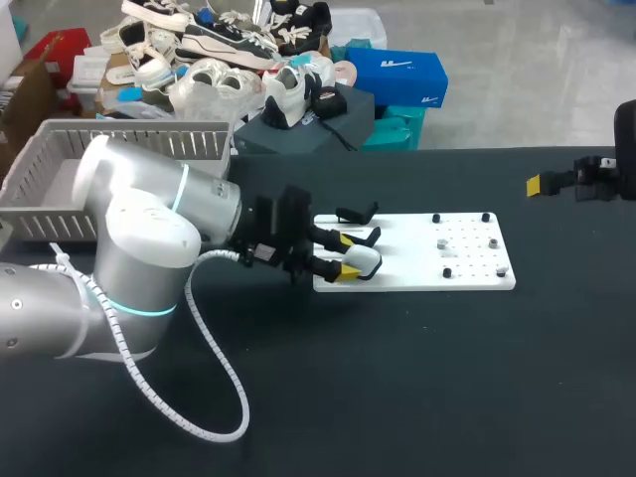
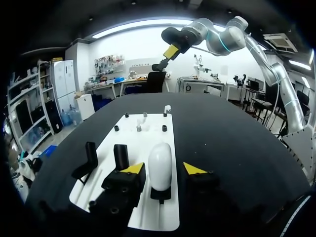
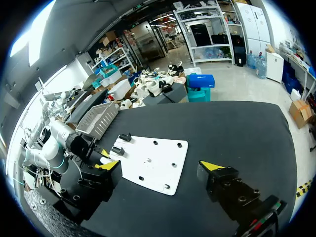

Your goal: Pick up each earbud case from the left stands, insert the matching earbuds, close the lid, and place the case in the box.

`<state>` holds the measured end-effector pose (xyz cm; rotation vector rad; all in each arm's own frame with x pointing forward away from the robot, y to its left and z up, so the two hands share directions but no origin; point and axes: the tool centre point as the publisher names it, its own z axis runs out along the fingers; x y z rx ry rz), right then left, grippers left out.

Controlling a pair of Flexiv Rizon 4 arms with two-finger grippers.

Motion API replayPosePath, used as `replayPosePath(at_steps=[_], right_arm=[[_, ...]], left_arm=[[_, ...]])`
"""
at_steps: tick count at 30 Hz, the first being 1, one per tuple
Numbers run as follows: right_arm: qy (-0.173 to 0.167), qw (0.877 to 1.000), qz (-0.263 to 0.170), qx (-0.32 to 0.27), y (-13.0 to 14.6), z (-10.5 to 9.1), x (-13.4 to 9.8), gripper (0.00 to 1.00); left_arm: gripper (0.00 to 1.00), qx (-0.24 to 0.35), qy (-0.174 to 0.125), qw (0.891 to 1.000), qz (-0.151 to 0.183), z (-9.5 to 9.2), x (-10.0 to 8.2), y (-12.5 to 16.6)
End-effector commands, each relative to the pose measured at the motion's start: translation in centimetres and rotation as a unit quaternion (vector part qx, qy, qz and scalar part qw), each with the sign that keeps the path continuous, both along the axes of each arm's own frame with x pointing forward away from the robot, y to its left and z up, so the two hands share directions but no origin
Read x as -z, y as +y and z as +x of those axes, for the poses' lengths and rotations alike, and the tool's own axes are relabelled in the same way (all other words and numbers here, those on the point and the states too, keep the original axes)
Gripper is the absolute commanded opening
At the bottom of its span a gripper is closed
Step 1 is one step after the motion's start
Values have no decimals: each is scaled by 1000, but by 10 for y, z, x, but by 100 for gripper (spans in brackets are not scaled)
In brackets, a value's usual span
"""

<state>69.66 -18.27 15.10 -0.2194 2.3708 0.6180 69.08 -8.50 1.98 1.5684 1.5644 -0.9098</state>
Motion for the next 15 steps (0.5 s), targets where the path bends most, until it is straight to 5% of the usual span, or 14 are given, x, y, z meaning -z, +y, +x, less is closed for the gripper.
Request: replayPosePath(at_steps=[1,15], right_arm=[[0,1000,2,-2,-1,1,1,100],[0,1000,2,-2,-1,1,1,100]], left_arm=[[47,0,1,1000,1,2,1,-1],[44,2,3,1000,-2,2,0,-1]])
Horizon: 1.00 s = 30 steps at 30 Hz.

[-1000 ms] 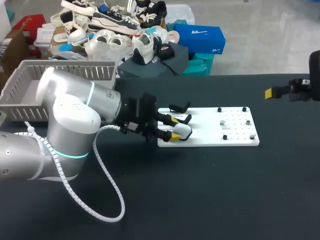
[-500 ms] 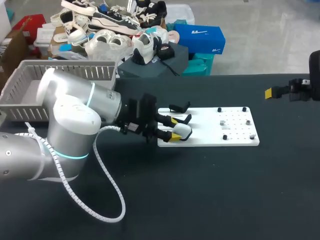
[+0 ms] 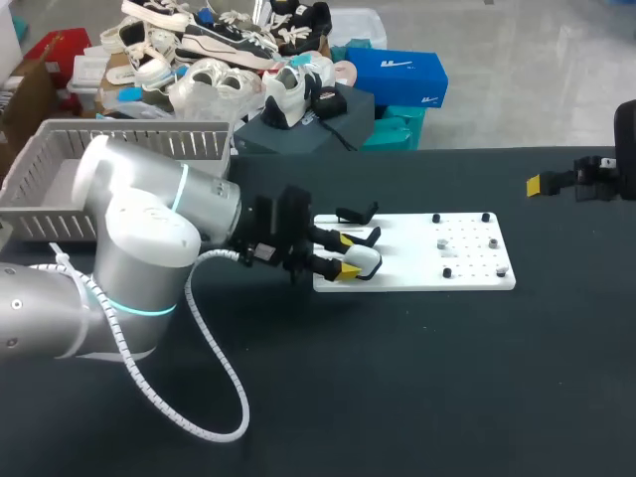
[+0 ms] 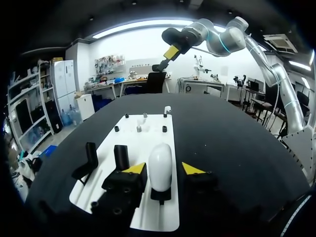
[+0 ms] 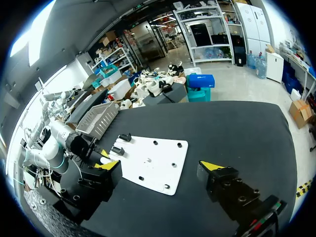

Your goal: Pick up each earbud case from the left stands, insert the matching earbuds, close the lid, and place the case in the box.

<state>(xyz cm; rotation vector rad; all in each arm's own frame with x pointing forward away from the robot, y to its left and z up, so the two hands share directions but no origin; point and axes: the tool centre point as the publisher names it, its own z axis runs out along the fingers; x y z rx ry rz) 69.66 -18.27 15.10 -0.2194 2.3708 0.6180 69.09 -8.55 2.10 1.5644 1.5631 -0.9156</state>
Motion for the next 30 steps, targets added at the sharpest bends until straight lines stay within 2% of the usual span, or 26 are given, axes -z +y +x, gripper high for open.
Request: replayPosePath(at_steps=[1,10,13,18,19,20,21,30], right_arm=[[0,1000,2,-2,-1,1,1,100],[0,1000,2,-2,-1,1,1,100],[0,1000,2,-2,-1,1,1,100],[0,1000,2,-2,-1,1,1,100],[0,1000,2,-2,-1,1,1,100],[0,1000,2,-2,-1,1,1,100],[0,1000,2,-2,-1,1,1,100],[0,1000,2,-2,-1,1,1,100]], left_arm=[[44,2,2,1000,0,2,1,-1],[38,4,5,1000,2,0,2,-2],[33,5,4,1000,2,-1,3,-2],[20,4,4,1000,2,-1,4,-2],[16,4,4,1000,2,-1,5,-2],[4,2,5,1000,1,0,4,-2],[0,1,5,1000,0,0,4,-3],[0,1,5,1000,-15,3,-5,-2]])
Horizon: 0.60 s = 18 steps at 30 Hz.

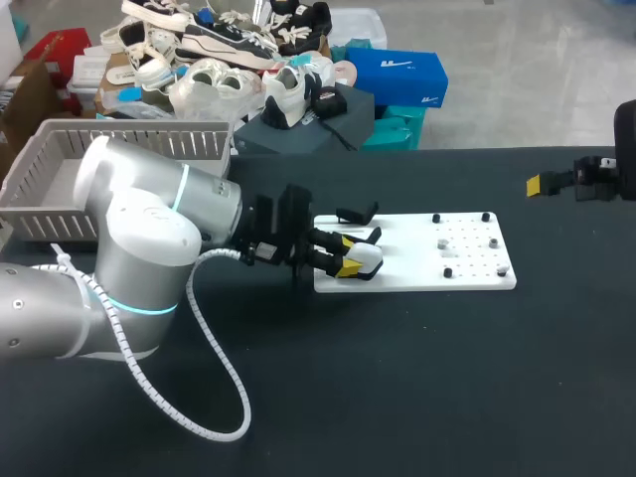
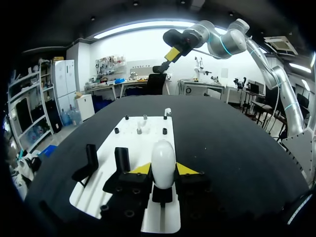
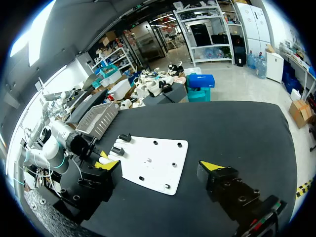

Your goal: Pick up each earbud case from the left stands, insert the matching earbuds, close the lid, and place the case in the box.

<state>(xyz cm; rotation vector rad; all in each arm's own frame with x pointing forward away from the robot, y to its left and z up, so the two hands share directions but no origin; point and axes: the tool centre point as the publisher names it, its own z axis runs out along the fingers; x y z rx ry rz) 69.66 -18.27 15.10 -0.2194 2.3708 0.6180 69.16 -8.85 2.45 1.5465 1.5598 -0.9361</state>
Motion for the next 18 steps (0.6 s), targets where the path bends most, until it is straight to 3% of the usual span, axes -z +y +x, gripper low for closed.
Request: replayPosePath(at_steps=[1,7,14,17,18], right_arm=[[0,1000,2,-2,-1,1,1,100],[0,1000,2,-2,-1,1,1,100],[0,1000,2,-2,-1,1,1,100],[0,1000,2,-2,-1,1,1,100],[0,1000,2,-2,-1,1,1,100]], left_arm=[[0,3,-1,1000,-7,3,-3,1],[0,14,8,1000,-24,-1,-17,9],[0,33,45,997,-55,-21,-57,18],[0,28,49,995,-80,-33,-73,19],[0,25,38,994,-97,-38,-79,20]])
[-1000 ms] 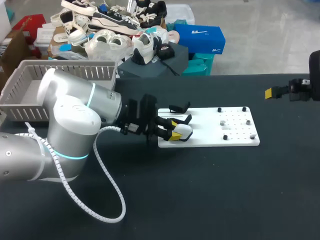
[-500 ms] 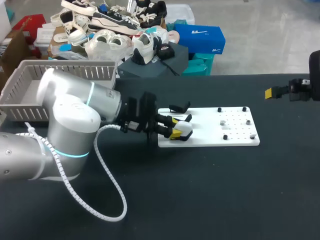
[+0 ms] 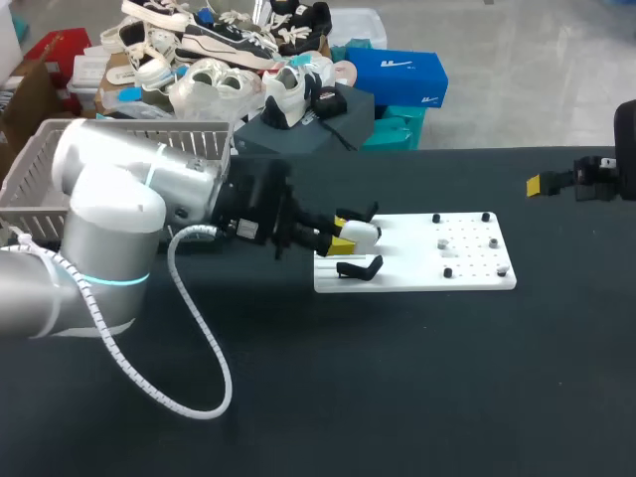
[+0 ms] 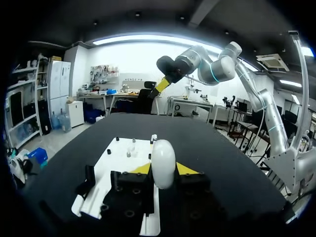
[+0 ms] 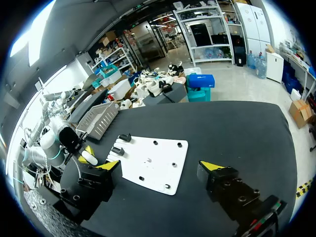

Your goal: Pick up each earbud case from the left stands, insert the matching earbuds, close the lid, and place the case in the box.

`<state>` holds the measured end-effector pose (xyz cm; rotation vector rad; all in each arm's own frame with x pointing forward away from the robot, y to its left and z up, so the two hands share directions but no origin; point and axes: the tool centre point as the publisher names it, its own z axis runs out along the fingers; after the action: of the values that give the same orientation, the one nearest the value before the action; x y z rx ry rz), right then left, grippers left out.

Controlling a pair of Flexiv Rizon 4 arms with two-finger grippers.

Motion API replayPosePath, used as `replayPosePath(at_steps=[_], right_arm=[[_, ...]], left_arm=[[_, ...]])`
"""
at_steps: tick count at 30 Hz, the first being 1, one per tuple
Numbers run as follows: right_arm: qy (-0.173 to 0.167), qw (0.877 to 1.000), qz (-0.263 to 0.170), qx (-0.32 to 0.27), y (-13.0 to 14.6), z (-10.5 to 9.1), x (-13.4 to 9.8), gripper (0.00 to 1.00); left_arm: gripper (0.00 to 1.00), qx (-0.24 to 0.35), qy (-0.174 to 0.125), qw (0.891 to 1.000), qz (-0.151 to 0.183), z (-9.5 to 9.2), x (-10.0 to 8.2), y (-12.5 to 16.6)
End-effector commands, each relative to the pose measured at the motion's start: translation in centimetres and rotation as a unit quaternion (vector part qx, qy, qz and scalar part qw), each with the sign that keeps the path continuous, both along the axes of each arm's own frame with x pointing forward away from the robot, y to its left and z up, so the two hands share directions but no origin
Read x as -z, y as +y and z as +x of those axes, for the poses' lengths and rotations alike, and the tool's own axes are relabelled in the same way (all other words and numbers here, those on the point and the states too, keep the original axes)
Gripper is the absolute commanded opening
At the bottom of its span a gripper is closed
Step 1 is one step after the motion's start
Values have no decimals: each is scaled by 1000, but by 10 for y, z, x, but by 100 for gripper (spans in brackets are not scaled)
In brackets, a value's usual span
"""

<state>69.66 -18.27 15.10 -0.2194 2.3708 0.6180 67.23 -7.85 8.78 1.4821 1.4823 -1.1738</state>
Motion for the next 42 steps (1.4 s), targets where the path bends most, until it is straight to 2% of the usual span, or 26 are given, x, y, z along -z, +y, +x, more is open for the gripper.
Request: replayPosePath(at_steps=[1,8,17,19,42], right_arm=[[0,1000,2,-2,-1,1,1,100],[0,1000,2,-2,-1,1,1,100],[0,1000,2,-2,-1,1,1,100],[0,1000,2,-2,-1,1,1,100],[0,1000,2,-2,-1,1,1,100]], left_arm=[[0,-13,-12,999,-30,-23,-20,10],[0,-27,14,996,-84,-48,-51,7],[0,-16,-2,990,-137,-70,-64,3],[0,-6,-13,990,-139,-74,-66,3],[0,-6,-13,990,-139,-74,-66,3]])
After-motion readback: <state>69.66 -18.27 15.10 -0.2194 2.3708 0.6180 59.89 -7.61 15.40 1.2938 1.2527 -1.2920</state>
